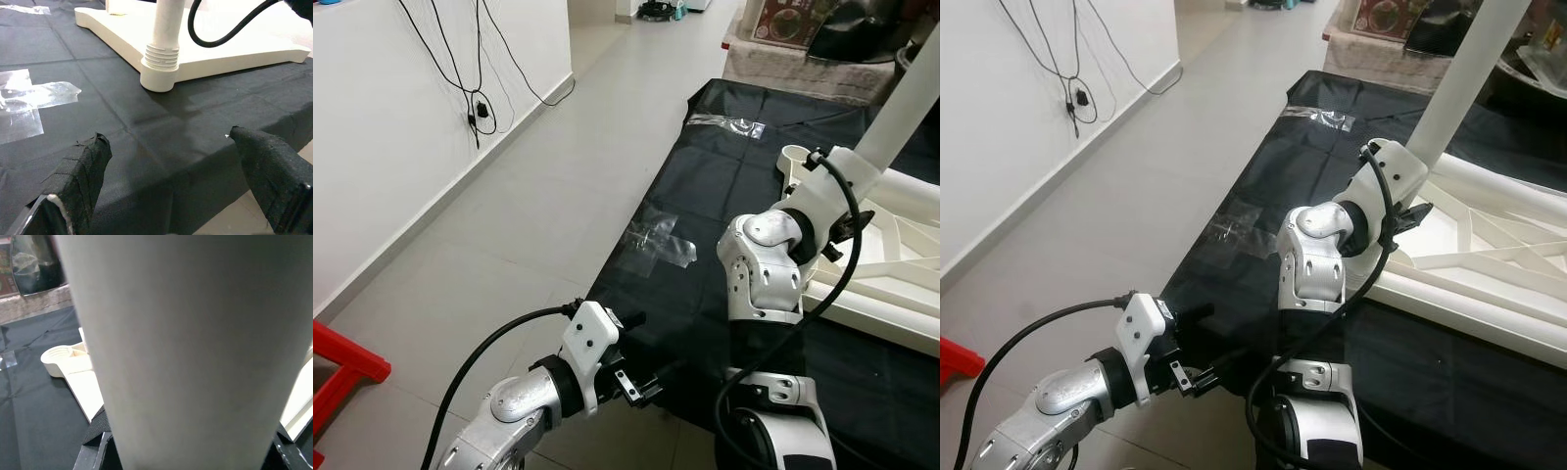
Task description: Building children table
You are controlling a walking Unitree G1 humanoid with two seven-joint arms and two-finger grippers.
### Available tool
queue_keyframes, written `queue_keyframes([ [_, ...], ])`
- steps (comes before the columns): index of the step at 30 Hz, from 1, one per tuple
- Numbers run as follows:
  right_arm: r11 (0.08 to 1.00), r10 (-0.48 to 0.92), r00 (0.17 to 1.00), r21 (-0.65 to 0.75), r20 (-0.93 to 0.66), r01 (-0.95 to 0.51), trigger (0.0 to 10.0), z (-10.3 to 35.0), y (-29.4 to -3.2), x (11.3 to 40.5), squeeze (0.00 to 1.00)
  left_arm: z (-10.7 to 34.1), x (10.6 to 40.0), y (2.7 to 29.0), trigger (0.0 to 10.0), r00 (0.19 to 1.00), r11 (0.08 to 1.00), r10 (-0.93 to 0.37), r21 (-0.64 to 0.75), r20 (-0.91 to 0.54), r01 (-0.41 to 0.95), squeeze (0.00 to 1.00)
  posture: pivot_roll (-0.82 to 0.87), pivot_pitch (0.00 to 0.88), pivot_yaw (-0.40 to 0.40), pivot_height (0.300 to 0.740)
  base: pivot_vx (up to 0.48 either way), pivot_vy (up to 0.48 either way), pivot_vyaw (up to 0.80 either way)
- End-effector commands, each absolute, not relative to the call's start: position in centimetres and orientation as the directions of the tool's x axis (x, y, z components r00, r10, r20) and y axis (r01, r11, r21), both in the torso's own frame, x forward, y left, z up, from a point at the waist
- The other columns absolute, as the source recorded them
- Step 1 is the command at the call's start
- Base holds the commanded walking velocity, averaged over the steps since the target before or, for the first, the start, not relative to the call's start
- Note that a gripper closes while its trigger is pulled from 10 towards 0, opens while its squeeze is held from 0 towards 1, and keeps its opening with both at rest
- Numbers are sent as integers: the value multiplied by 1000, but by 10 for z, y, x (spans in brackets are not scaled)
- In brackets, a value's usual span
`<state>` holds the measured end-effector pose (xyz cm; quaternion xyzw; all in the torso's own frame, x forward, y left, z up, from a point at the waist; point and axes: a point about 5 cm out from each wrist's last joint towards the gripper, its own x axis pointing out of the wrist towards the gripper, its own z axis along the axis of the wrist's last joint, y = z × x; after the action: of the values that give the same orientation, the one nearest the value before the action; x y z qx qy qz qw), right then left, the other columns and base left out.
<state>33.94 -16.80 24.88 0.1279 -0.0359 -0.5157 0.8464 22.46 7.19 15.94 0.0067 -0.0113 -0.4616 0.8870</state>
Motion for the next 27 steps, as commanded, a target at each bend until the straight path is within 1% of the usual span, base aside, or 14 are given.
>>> queue_keyframes([
  [1,389,-776,463,254,-428,886,10000,189,-152,332,0,157,223,72,10000,572,572,-820,33,4,820,0,127,186,-1,740,0,0,0],
  [7,418,-775,486,251,-403,873,10000,189,-150,333,0,157,222,72,10000,573,572,-820,33,5,819,0,126,189,0,740,0,0,0],
  [8,431,-777,498,250,-386,867,10000,190,-149,333,39,157,223,72,10000,573,573,-820,33,5,819,0,128,193,0,740,0,0,0],
  [9,431,-777,498,250,-386,867,10000,190,-149,333,39,157,223,72,10000,573,573,-820,33,5,819,0,128,193,0,740,0,0,0],
  [10,443,-772,509,253,-380,860,10000,191,-148,334,1000,157,223,73,10000,574,573,-819,33,4,819,0,130,193,0,740,0,0,0],
  [18,475,-776,542,266,-322,839,10000,198,-146,335,1000,157,223,74,10000,575,575,-818,34,2,817,0,129,192,1,740,0,0,0],
  [19,481,-781,547,268,-301,835,10000,201,-145,335,416,157,223,74,10000,576,576,-817,34,1,817,0,127,192,3,740,0,0,0],
  [20,481,-781,547,268,-301,835,10000,201,-145,335,416,157,223,74,10000,576,576,-817,34,1,817,0,127,192,3,740,0,0,0],
  [21,490,-778,557,275,-289,827,10000,203,-144,335,0,157,223,74,10000,576,576,-817,34,0,817,0,126,189,3,740,0,0,0],
  [23,506,-776,570,275,-268,818,10000,205,-143,335,0,157,223,75,10000,577,576,-817,34,0,817,0,126,190,1,740,0,0,0],
  [24,532,-761,596,279,-256,800,10000,206,-140,335,0,156,224,75,10000,577,576,-817,35,0,816,0,125,189,4,740,0,0,0],
  [27,553,-749,614,277,-248,786,10000,206,-138,335,0,156,224,75,10000,577,577,-817,35,0,816,0,125,189,3,740,0,0,0],
])
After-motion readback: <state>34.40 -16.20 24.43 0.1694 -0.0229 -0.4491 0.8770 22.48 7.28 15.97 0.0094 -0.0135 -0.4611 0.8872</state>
